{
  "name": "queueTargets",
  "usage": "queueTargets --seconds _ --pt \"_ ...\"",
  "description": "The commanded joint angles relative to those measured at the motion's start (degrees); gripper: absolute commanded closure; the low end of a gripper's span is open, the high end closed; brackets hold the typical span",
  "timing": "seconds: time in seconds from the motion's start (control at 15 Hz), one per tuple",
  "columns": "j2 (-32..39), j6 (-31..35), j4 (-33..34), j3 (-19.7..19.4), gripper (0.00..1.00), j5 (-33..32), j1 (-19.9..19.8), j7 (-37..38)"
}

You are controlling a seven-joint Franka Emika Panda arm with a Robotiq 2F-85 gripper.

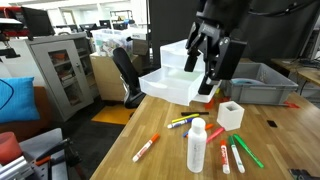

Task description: Remove the lid from the spray bottle and put it on the table

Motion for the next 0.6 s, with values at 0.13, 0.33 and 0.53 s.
queueTargets --seconds 0.13,0.33,0.53 --pt "0.47 -0.7 0.18 0.81 0.0 -0.01 0.04 -0.05" --pt "1.55 -0.76 0.29 0.82 0.0 -0.02 -0.06 -0.15" --pt "1.55 -0.87 0.57 0.83 0.0 -0.02 -0.06 -0.15"
